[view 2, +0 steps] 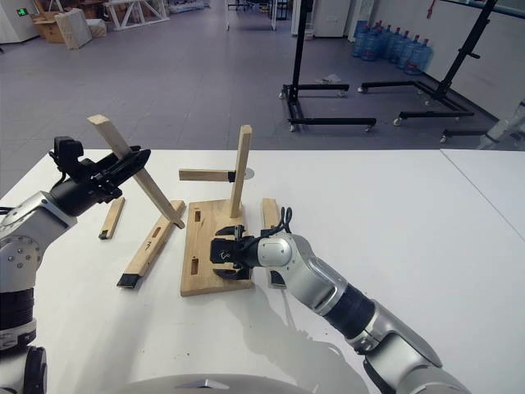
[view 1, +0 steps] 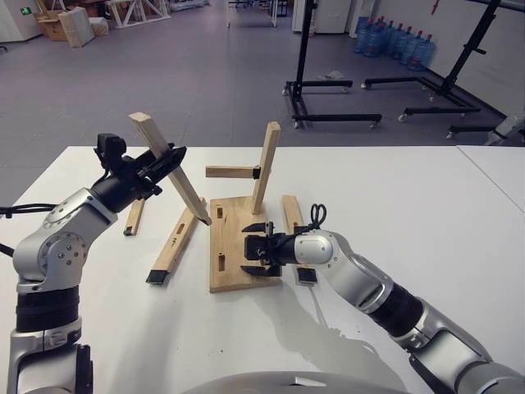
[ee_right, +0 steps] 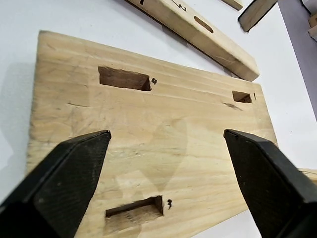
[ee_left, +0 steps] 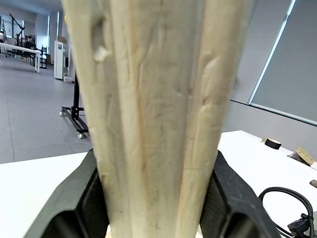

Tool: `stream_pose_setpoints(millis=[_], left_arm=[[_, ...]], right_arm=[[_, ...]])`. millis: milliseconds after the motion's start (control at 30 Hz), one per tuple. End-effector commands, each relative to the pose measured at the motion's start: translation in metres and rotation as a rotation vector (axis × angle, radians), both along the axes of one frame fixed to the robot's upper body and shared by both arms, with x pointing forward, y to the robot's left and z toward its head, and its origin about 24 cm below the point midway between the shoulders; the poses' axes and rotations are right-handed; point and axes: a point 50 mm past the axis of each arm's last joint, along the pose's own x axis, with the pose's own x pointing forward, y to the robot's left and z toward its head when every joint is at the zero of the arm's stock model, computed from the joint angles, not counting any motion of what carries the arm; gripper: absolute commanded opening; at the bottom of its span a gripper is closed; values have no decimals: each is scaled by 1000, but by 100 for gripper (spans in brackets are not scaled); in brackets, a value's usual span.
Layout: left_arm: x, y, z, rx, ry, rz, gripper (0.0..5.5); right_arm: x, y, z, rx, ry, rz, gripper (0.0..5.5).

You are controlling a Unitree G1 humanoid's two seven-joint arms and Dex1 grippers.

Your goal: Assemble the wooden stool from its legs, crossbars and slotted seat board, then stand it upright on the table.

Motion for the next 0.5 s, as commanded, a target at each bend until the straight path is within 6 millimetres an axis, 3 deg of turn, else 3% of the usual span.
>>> stream_pose_setpoints(millis=[33,300,500], left_arm=[[4,-4,6,-20,-28,-13,202],[1,-8,3,-56,-28,-30,202],[0,-12,0,-98,1,-28,202]], right_arm=[[0,-19,-24,-146,34,6,422],[-14,-81,-37,-350,105,48,422],[-24,-93,-32,-360,149,86,422]])
